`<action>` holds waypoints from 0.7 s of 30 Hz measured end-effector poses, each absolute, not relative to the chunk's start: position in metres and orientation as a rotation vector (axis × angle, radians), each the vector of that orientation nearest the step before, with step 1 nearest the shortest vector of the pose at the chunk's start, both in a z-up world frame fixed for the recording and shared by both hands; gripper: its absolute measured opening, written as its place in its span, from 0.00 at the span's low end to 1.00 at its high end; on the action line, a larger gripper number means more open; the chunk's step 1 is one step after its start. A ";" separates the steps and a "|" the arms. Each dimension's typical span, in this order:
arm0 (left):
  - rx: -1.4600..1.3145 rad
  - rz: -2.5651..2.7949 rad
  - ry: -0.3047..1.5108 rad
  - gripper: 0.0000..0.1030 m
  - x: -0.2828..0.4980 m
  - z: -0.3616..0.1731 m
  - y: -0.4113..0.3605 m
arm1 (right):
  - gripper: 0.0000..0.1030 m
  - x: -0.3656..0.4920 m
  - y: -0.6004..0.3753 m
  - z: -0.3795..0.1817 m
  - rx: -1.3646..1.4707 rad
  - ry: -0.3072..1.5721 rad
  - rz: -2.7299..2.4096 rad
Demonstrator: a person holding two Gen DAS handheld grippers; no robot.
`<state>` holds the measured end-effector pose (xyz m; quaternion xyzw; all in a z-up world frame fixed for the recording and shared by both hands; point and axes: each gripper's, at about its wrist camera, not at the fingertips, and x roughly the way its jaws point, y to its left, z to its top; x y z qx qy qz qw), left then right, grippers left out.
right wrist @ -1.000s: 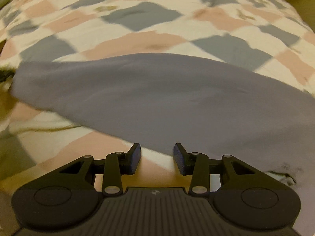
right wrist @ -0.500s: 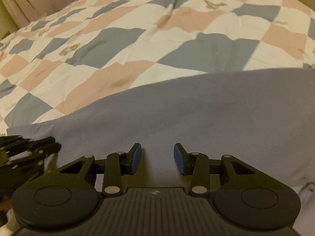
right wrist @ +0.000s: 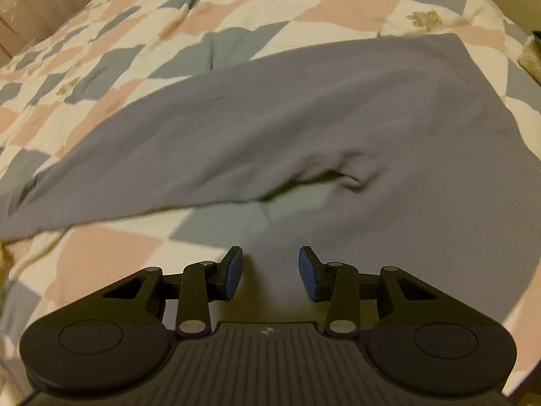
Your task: Fold clothes
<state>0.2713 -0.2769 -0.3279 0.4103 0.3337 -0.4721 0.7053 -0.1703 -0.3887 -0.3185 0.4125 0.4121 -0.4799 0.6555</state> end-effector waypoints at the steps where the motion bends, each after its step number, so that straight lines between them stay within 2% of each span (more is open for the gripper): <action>1: 0.886 -1.037 0.765 0.25 0.255 -0.319 -0.267 | 0.41 -0.179 -0.388 -0.313 0.930 0.931 -1.076; 4: 0.807 -0.998 0.833 0.35 0.208 -0.293 -0.239 | 0.47 -0.203 -0.390 -0.296 0.917 0.919 -1.043; 6: 0.754 -0.971 0.877 0.36 0.176 -0.275 -0.220 | 0.49 -0.221 -0.393 -0.286 0.902 0.913 -0.996; 7: 0.727 -0.958 0.899 0.37 0.161 -0.266 -0.211 | 0.53 -0.228 -0.394 -0.282 0.892 0.920 -0.974; 10: 0.646 -0.916 0.963 0.46 0.113 -0.240 -0.183 | 0.58 -0.253 -0.397 -0.267 0.837 0.939 -0.907; 14: 0.475 -0.881 1.077 0.47 0.027 -0.218 -0.154 | 0.69 -0.290 -0.388 -0.246 0.776 0.954 -0.845; 18: 0.456 -0.840 1.068 0.48 -0.027 -0.200 -0.140 | 0.71 -0.326 -0.372 -0.227 0.741 0.980 -0.804; 21: 0.447 -0.808 1.049 0.54 -0.051 -0.185 -0.131 | 0.78 -0.348 -0.361 -0.212 0.739 0.979 -0.815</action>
